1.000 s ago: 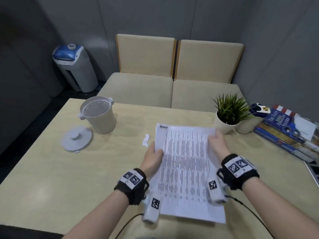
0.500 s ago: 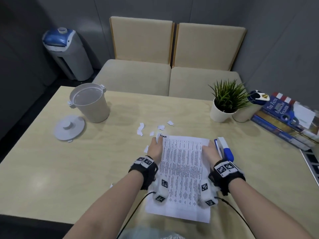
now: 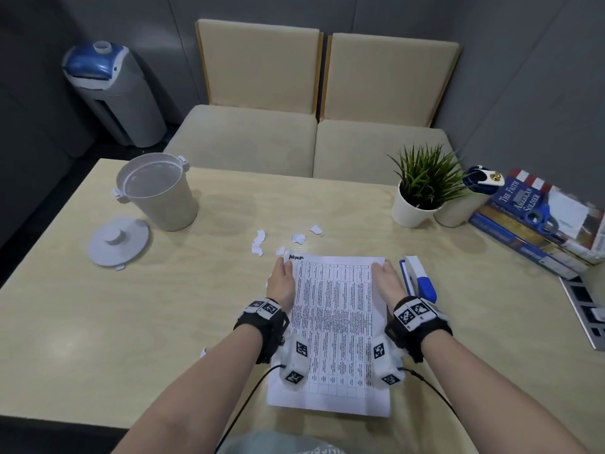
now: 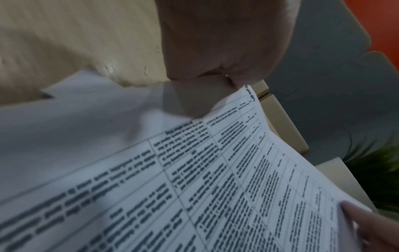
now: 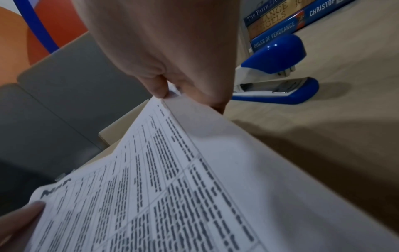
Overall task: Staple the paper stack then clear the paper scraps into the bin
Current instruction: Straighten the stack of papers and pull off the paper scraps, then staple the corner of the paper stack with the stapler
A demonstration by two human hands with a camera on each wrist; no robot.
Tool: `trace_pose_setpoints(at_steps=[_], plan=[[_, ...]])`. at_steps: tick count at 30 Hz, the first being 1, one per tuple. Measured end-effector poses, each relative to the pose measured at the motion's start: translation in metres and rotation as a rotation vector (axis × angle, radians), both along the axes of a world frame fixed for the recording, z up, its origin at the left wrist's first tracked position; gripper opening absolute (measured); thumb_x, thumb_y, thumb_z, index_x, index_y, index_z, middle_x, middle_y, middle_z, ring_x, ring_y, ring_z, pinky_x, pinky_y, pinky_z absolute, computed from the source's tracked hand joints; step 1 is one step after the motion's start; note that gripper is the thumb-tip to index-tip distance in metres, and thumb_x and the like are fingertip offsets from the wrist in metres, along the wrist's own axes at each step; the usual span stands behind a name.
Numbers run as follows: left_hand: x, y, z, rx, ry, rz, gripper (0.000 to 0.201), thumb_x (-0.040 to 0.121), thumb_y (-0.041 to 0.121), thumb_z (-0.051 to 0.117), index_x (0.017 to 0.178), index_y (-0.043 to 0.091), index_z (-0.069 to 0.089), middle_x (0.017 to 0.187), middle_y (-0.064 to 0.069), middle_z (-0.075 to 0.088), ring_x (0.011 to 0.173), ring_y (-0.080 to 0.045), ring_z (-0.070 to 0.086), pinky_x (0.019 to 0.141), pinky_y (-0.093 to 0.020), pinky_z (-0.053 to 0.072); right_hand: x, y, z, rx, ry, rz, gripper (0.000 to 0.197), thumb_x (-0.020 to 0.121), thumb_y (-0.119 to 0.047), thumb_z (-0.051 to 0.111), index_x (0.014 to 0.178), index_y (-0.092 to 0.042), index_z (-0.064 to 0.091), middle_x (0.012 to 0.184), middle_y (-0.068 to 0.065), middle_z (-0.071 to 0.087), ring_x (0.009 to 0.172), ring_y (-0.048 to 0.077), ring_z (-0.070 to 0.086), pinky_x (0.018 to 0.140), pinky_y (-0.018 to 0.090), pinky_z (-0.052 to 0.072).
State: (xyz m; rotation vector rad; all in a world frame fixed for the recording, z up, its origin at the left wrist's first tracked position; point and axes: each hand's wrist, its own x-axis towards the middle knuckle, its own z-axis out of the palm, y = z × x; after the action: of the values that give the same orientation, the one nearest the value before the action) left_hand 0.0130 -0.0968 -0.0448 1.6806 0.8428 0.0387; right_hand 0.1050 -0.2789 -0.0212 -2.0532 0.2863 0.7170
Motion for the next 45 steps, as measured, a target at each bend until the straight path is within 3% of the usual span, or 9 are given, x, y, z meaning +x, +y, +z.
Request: trace_pose_setpoints(at_steps=[5,9,13,16,27,33,37,41,45], plan=[[-0.001,0.001,0.001,-0.054,-0.005,-0.011,0.038,0.104,0.026,0.023,0.133,0.009,0.041,0.136,-0.01,0.044,0.129,-0.023,0.039,0.097,-0.026,0.026,0.005,0.001,-0.003,-0.06,-0.053,-0.004,0.054,0.102,-0.03,0.026,0.151,-0.009,0.015,0.159,0.007,0.018,0.147,0.025,0.019,0.117,0.034,0.015],[0.0,0.004,-0.005,-0.034,-0.006,0.011,0.046,0.104,0.028,0.025,0.145,0.007,0.03,0.152,-0.008,0.035,0.141,-0.023,0.031,0.113,-0.032,0.024,0.005,0.004,-0.003,-0.112,-0.129,0.027,0.041,0.1,-0.029,0.029,0.132,-0.008,0.042,0.133,0.012,0.051,0.125,0.031,0.048,0.103,0.038,0.035],[0.003,0.004,-0.011,-0.018,-0.007,0.037,0.048,0.104,0.029,0.026,0.148,0.009,0.027,0.155,-0.008,0.031,0.144,-0.023,0.028,0.116,-0.032,0.021,0.017,-0.016,0.001,-0.606,-0.421,0.012,0.032,0.094,-0.028,0.043,0.122,-0.014,0.047,0.128,0.015,0.046,0.118,0.033,0.045,0.096,0.044,0.034],[0.003,0.003,-0.008,0.014,-0.017,0.034,0.046,0.104,0.027,0.026,0.144,0.007,0.032,0.15,-0.011,0.039,0.139,-0.026,0.035,0.107,-0.032,0.029,0.033,-0.043,-0.006,-0.855,-0.325,0.059,0.05,0.086,-0.023,0.055,0.133,-0.014,0.038,0.137,0.017,0.039,0.126,0.034,0.038,0.1,0.048,0.031],[-0.002,0.007,-0.015,-0.007,-0.037,0.07,0.046,0.103,0.031,0.028,0.139,0.006,0.039,0.144,-0.01,0.046,0.136,-0.03,0.04,0.11,-0.033,0.031,0.067,-0.059,-0.017,-0.572,-0.065,-0.155,0.049,0.088,-0.009,0.054,0.131,0.005,0.035,0.136,0.028,0.042,0.12,0.042,0.048,0.094,0.045,0.042],[-0.001,0.009,-0.017,-0.001,-0.061,0.091,0.042,0.103,0.03,0.03,0.123,-0.003,0.046,0.129,-0.026,0.052,0.123,-0.041,0.047,0.097,-0.041,0.042,0.094,-0.045,-0.002,0.328,0.0,-0.803,0.071,0.061,-0.017,0.077,0.126,-0.004,0.05,0.122,0.014,0.061,0.095,0.028,0.065,0.075,0.04,0.055],[-0.001,0.008,-0.02,0.029,-0.082,0.095,0.04,0.102,0.031,0.031,0.119,0.001,0.05,0.119,-0.024,0.058,0.115,-0.04,0.053,0.097,-0.045,0.043,0.08,0.024,0.043,0.743,0.11,-0.578,0.007,0.091,-0.012,0.05,0.086,-0.007,0.052,0.089,0.009,0.056,0.074,0.018,0.055,0.064,0.03,0.049],[-0.001,0.007,-0.022,0.057,-0.122,0.131,0.035,0.1,0.032,0.033,0.109,0.006,0.054,0.103,-0.018,0.065,0.098,-0.037,0.059,0.087,-0.044,0.047,0.05,0.096,0.054,0.763,0.114,-0.39,0.012,0.086,0.002,0.051,0.09,-0.008,0.051,0.086,0.009,0.054,0.072,0.018,0.056,0.073,0.029,0.052],[-0.003,0.006,-0.016,0.048,-0.156,0.16,0.028,0.101,0.029,0.034,0.094,0.006,0.05,0.078,-0.011,0.054,0.071,-0.027,0.044,0.07,-0.036,0.038,0.024,0.139,0.045,0.651,0.006,-0.267,0.029,0.078,0.011,0.047,0.091,-0.012,0.037,0.074,0.003,0.041,0.061,0.017,0.044,0.056,0.027,0.045]])
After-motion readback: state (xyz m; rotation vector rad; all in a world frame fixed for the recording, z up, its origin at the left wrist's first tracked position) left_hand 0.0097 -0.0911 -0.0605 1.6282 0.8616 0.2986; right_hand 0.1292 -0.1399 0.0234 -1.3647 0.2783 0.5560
